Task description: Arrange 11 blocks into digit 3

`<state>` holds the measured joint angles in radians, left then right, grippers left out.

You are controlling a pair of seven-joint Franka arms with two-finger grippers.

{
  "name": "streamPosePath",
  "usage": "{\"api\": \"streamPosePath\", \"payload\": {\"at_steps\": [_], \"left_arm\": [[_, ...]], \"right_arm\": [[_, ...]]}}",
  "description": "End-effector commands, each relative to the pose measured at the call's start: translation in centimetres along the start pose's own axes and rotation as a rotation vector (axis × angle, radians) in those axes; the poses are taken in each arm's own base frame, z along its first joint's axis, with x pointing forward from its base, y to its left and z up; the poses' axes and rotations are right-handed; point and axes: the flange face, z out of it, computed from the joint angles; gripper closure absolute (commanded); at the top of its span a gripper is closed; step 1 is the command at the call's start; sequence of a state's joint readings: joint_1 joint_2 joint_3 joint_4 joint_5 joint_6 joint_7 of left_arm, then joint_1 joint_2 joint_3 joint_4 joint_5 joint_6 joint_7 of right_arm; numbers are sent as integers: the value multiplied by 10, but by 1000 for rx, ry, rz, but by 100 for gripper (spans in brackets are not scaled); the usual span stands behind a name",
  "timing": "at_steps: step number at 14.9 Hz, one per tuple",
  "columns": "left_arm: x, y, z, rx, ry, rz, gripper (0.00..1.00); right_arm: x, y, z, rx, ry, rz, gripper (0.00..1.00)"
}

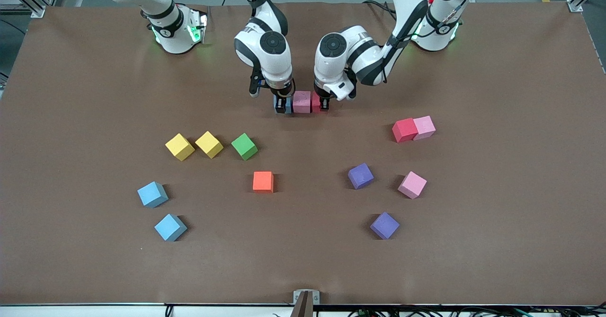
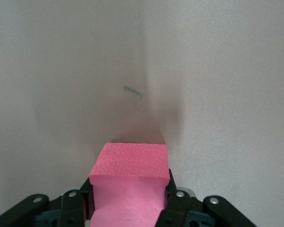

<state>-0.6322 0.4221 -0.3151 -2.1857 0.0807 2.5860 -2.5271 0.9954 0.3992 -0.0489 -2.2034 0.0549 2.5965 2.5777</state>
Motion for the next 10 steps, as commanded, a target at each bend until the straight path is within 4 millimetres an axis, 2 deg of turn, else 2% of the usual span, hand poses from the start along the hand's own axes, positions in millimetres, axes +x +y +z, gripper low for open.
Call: {"api": "streamPosePath", "payload": {"at_steps": [1, 6, 7, 9, 10], "left_arm": [[-11, 3, 6, 6, -17, -18, 65], [-14, 7, 5, 1, -23, -16, 63], [-14, 7, 5, 0, -23, -14, 59], [-13, 6, 8, 4, -19, -13, 58], [-13, 6, 8, 4, -18, -10, 54]], "right_arm": [[-11, 0, 16, 5, 2, 16, 100], [-12, -1, 17, 5, 2, 18, 100], [-12, -1, 17, 6, 1, 18, 100], [-13, 0, 17, 5, 2, 16, 100], [-13, 1, 17, 6, 1, 15, 100]]}}
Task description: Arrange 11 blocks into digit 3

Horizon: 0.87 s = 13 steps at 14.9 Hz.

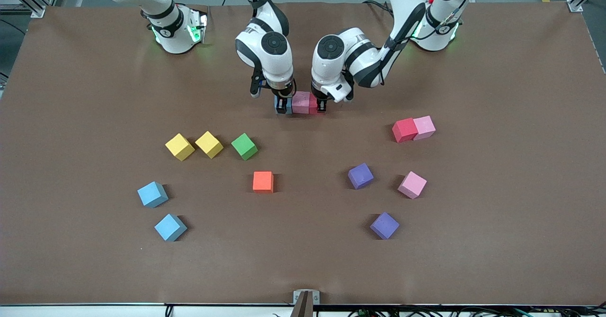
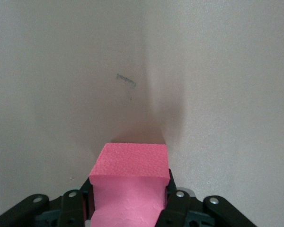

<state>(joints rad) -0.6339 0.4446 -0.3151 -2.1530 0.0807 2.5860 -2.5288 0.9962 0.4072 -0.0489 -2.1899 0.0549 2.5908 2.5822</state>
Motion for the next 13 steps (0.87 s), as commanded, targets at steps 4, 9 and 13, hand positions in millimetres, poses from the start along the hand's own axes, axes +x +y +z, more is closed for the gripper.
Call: {"api": "streamPosePath", "payload": {"at_steps": [4, 9, 13], "left_arm": [[-5, 0, 7, 6, -2, -1, 0], [-3, 3, -29, -22, 0, 1, 0], [-2, -8, -62, -27, 26, 70, 0]], "right_arm": [[-6, 5, 21, -5, 20, 10, 100], [-3, 10, 25, -16, 38, 6, 100], [1, 13, 29, -21, 47, 5, 100]]}}
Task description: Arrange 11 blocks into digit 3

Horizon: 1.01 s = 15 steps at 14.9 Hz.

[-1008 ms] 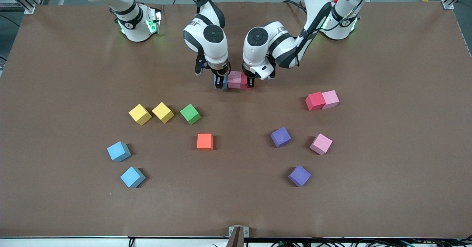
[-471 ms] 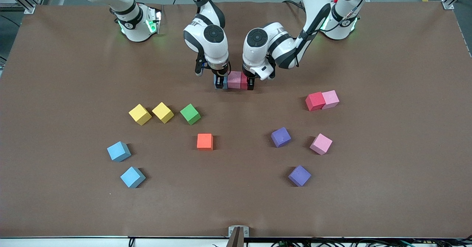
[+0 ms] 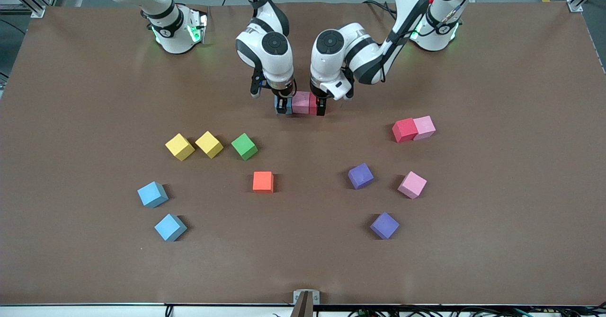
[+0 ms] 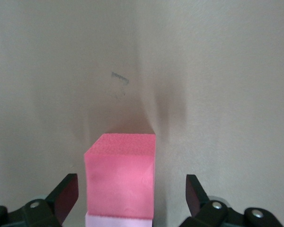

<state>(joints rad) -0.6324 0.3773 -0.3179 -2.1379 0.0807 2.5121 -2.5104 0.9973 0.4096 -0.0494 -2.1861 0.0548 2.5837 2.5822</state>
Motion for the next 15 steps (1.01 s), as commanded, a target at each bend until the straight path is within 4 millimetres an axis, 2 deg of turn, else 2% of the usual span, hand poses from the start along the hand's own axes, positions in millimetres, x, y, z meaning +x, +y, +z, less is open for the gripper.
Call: {"api": "streamPosePath", "payload": {"at_steps": [1, 4, 7, 10, 13, 15], "left_arm": [[4, -13, -36, 2, 25, 80, 0], [16, -5, -57, 35, 64, 248, 0], [43, 39, -79, 20, 54, 367, 0], [85, 99, -104, -27, 48, 445, 0], [125, 138, -111, -40, 48, 573, 0], [133, 161, -112, -57, 66, 668, 0]], "right_arm": [[2, 12, 28, -19, 44, 7, 100], [2, 13, 28, -25, 53, 5, 100], [3, 14, 27, -32, 63, 5, 100], [2, 17, 26, -34, 67, -1, 100], [3, 19, 25, -42, 79, -2, 100], [2, 18, 22, -39, 73, -2, 100]]}}
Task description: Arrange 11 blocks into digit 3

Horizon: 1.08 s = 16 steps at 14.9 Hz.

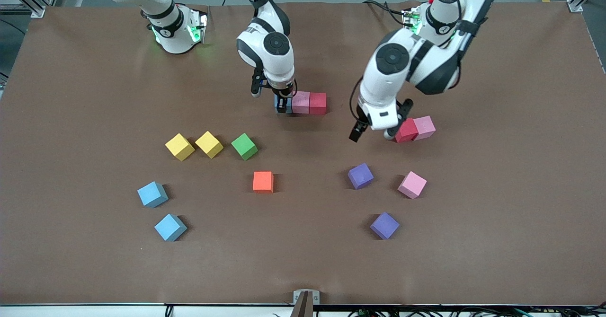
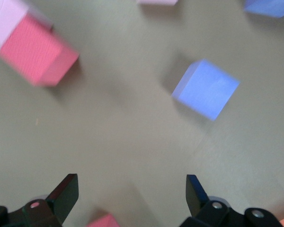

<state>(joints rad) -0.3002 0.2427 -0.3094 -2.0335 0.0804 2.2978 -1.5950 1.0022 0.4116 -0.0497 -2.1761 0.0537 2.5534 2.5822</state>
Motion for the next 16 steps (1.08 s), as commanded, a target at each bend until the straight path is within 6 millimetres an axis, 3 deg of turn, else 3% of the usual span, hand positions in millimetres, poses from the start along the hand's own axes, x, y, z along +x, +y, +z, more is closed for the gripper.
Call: {"api": "streamPosePath", "payload": {"at_steps": [1, 7, 14, 16], "left_arm": [[19, 21, 0, -4, 40, 122, 0], [56, 53, 37, 15, 45, 374, 0], [75, 91, 77, 45, -2, 324, 0], [72, 92, 76, 56, -5, 320, 0]], "right_arm": [[3, 15, 22, -27, 53, 3, 100], [0, 14, 22, -20, 42, 19, 100], [-4, 17, 20, -15, 35, 17, 100], [-5, 16, 20, -15, 35, 20, 100]]}}
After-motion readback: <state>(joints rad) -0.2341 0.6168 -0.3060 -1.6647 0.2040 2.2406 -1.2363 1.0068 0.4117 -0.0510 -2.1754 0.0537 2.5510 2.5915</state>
